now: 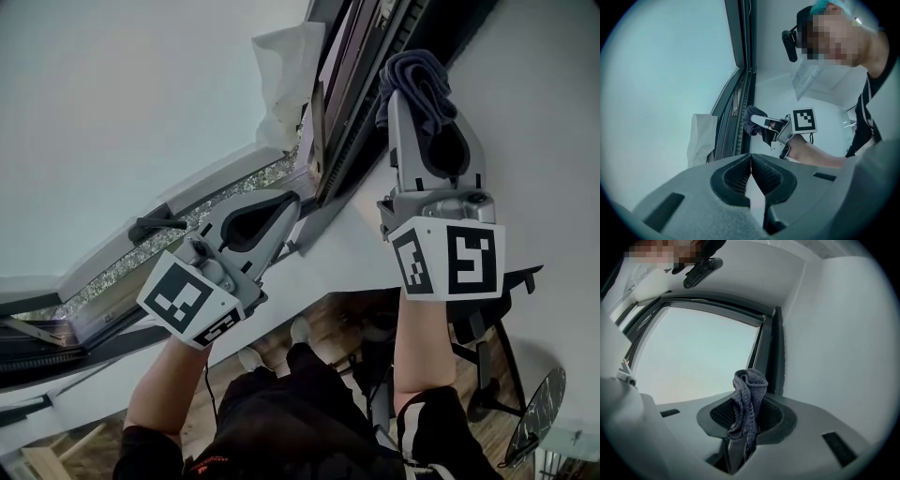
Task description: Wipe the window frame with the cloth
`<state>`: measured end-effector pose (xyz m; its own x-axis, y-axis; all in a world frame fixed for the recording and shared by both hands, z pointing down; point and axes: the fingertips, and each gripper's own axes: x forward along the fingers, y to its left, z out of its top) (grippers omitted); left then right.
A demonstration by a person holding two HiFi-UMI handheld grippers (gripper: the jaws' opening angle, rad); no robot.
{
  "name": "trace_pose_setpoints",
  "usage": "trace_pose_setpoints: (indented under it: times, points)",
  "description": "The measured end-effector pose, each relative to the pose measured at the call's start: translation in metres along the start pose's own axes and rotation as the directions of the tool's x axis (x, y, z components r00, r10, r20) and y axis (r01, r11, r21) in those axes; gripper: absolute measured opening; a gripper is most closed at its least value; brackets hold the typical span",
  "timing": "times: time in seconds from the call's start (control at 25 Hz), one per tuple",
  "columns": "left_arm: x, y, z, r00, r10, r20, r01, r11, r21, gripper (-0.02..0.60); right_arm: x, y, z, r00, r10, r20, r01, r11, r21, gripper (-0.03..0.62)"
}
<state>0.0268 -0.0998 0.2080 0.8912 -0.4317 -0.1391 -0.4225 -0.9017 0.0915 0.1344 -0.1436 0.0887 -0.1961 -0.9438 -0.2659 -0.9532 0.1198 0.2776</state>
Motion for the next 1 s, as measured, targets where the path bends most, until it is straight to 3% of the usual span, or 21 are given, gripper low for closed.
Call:
trace_pose_setpoints:
  times: [1.0]
  points:
    - [-0.008,0.003,-0.068,0.995,0.046,-0.086,-0.054,0.993,-0.100,0.020,-0.026,0.030,-0.119,0.982,0.067,-0.178,-0.054,0.995,0.081,0.103]
